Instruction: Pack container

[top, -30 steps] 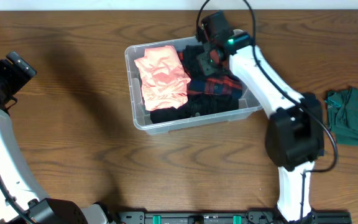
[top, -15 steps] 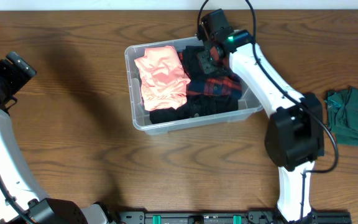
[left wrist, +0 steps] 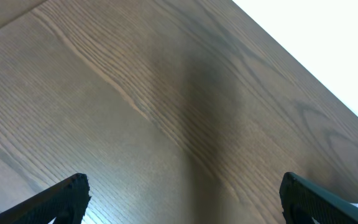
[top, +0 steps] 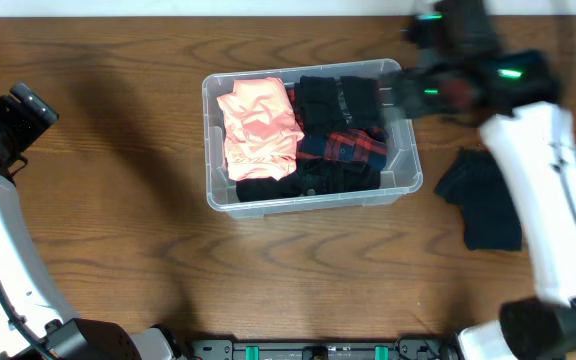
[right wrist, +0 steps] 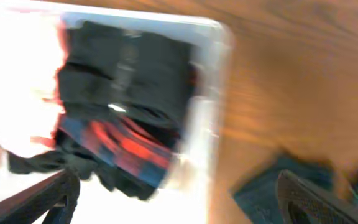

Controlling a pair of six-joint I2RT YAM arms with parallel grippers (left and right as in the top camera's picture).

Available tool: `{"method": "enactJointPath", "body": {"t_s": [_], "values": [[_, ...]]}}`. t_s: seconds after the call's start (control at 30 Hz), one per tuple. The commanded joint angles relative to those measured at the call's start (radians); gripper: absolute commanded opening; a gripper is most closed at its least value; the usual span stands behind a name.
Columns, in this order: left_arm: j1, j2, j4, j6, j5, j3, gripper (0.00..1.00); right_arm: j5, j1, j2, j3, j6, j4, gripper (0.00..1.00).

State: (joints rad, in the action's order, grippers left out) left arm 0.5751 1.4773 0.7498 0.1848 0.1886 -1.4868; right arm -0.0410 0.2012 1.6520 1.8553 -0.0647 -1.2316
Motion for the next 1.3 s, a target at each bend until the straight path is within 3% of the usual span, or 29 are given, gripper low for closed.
{"method": "enactJointPath", "body": {"t_s": [0.0,0.23,0.6,0.93,1.27], "values": [[0.003,0.006,-0.003,-0.009,0.009,-0.001,0.98,-0.022,-0.129,-0.027,-0.003,-0.011,-0.067,0.99],[0.003,0.006,-0.004,-0.009,0.009,-0.001,0.98,-0.084,-0.499,-0.040,-0.005,-0.016,-0.195,0.99],[0.003,0.006,-0.004,-0.009,0.009,-0.001,0.98,-0.173,-0.968,0.045,-0.008,-0.087,-0.119,0.99],[0.003,0.006,-0.003,-0.009,0.009,-0.001,0.98,-0.177,-1.145,0.200,-0.084,-0.073,-0.066,0.99],[0.003,0.006,-0.003,-0.009,0.009,-0.001,0.98,-0.396,-1.195,0.308,-0.189,0.318,0.086,0.99]]}}
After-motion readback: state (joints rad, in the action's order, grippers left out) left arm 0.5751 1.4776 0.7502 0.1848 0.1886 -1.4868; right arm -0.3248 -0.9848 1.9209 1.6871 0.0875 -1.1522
